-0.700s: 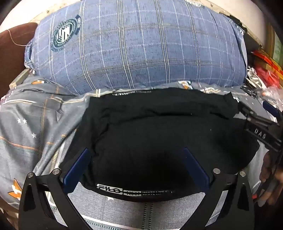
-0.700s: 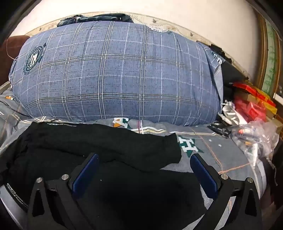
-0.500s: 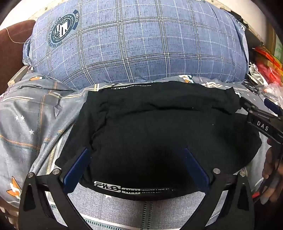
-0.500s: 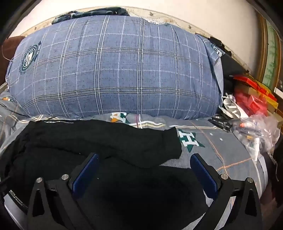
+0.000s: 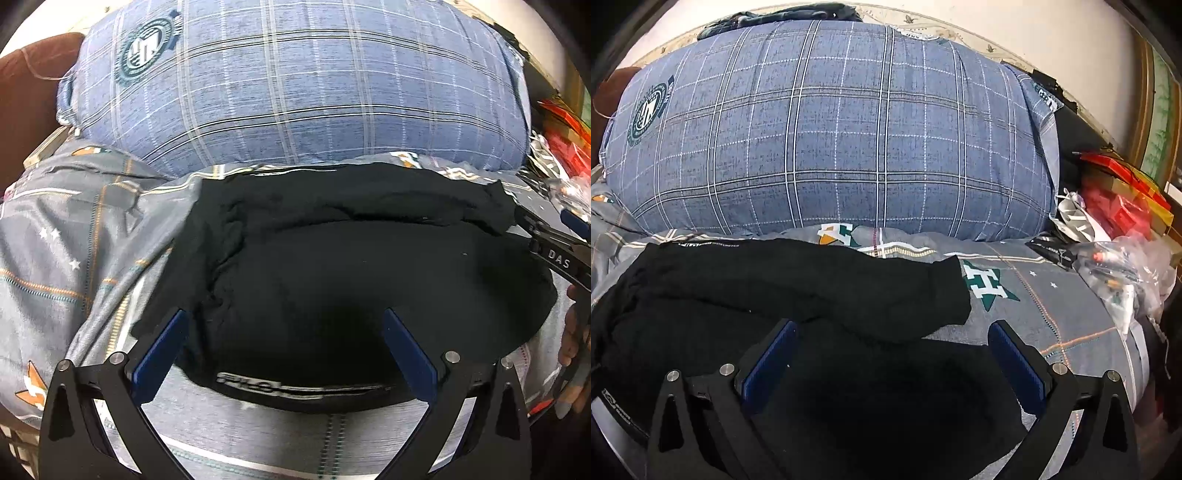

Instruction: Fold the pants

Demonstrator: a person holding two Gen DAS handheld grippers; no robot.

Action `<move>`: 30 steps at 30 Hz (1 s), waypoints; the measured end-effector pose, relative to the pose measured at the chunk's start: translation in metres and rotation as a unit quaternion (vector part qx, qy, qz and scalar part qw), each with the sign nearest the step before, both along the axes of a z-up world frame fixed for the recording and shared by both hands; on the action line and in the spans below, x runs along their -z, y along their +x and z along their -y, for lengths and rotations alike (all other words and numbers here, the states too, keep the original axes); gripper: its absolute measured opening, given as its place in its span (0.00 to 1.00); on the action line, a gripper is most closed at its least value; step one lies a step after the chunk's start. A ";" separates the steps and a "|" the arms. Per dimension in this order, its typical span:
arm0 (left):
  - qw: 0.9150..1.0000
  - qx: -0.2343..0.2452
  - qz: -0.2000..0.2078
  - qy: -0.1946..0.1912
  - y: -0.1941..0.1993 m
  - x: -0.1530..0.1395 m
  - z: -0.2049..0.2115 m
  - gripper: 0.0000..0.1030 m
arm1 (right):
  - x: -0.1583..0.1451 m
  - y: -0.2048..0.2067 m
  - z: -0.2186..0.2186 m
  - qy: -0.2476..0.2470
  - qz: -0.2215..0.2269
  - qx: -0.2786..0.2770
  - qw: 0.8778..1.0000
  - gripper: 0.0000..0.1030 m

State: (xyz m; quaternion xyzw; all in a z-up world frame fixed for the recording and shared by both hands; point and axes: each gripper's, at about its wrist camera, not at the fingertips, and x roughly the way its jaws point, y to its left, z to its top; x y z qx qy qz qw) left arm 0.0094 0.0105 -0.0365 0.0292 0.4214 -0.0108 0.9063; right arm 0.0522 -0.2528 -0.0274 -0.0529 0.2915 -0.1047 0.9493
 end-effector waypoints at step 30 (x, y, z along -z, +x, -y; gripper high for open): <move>0.990 -0.026 -0.121 -0.066 0.233 0.035 -0.086 0.99 | 0.015 0.124 0.186 0.263 -0.042 0.025 0.964 0.97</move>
